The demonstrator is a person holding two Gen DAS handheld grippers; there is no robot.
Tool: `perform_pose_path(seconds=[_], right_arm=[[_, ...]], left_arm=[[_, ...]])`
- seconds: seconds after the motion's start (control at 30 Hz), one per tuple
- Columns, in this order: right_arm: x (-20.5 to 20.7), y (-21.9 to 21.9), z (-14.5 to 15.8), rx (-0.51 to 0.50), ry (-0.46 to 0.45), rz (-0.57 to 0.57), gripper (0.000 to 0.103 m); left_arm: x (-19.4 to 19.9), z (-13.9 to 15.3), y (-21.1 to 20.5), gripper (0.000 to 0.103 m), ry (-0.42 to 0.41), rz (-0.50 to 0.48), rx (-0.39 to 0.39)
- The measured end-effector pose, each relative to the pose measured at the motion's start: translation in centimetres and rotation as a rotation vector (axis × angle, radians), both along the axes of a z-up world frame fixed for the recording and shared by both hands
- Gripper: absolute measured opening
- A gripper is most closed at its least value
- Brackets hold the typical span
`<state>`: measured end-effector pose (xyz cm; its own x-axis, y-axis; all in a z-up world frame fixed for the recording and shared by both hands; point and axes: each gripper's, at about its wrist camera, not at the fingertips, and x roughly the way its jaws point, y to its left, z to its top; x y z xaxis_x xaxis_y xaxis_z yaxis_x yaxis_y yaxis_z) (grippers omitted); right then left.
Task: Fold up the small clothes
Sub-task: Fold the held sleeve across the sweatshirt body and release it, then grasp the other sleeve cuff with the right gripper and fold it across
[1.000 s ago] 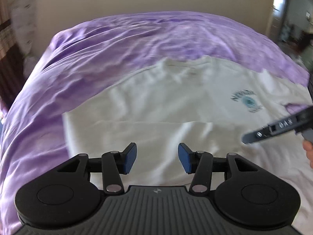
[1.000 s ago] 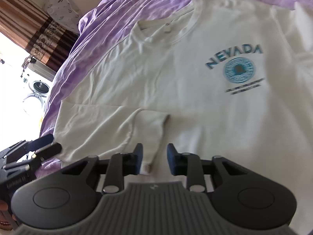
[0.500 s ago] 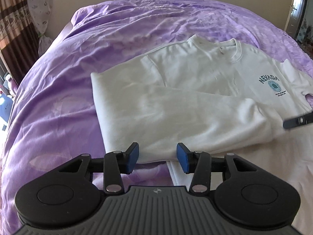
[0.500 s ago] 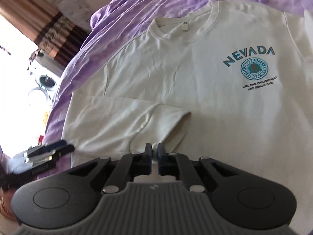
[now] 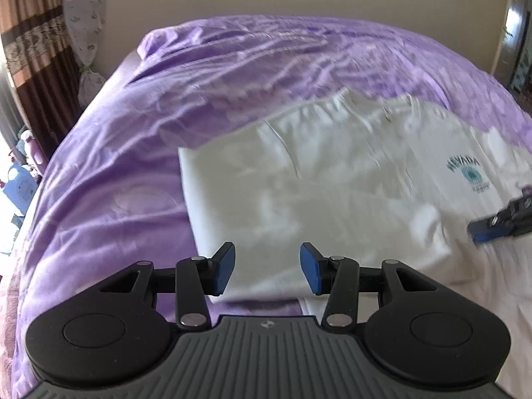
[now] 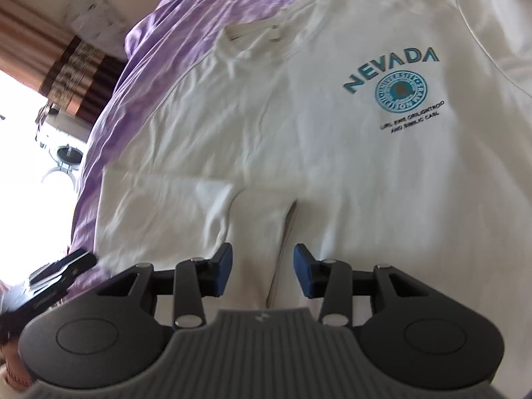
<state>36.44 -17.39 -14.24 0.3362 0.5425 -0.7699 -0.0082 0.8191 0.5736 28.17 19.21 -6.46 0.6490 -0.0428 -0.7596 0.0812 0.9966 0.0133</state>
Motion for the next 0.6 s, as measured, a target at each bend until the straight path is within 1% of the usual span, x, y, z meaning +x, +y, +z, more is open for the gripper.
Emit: perform_pose_path(seconds=[0.1,0.17,0.2,0.23,0.27,0.3,0.37,0.43,0.5,0.6], right_arm=[[1.0,0.2,-2.1,0.020,0.059,-0.025,0.038],[1.0,0.6,-2.9,0.063,0.081,-0.029,0.031],[1.0,0.9,-3.0,0.078,0.086,-0.018,0.022],[0.9,1.3,-3.1,0.091,0.097,-0.004,0.009],[0.8,1.8,-3.1,0.090,0.100,0.004,0.002],[0.7,2.2,-2.9,0.081,0.093,0.009,0.002],[0.7,3.0,-1.3,0.035,0.045,0.028,0.001],[0.9,3.9,1.5,0.001,-0.040,0.060,0.001],[1.3,5.0,5.3,-0.016,-0.138,0.097,0.001],[2.2,7.1,12.2,-0.027,-0.293,0.159,0.001]], left_arm=[[0.1,0.4,0.8,0.054,-0.013,0.031,-0.017],[0.2,0.6,1.4,0.054,-0.015,0.050,-0.017],[0.3,0.6,1.7,0.054,-0.016,0.064,-0.015],[0.3,0.7,2.0,0.054,-0.017,0.083,-0.014],[0.4,0.8,2.4,0.054,-0.022,0.105,-0.020],[0.4,0.9,2.9,0.054,-0.027,0.127,-0.032],[0.5,1.3,3.9,0.054,-0.041,0.159,-0.052],[0.7,1.5,4.8,0.054,-0.049,0.194,-0.065],[1.0,1.8,5.5,0.054,-0.049,0.223,-0.083],[1.8,2.3,6.2,0.054,-0.051,0.255,-0.121]])
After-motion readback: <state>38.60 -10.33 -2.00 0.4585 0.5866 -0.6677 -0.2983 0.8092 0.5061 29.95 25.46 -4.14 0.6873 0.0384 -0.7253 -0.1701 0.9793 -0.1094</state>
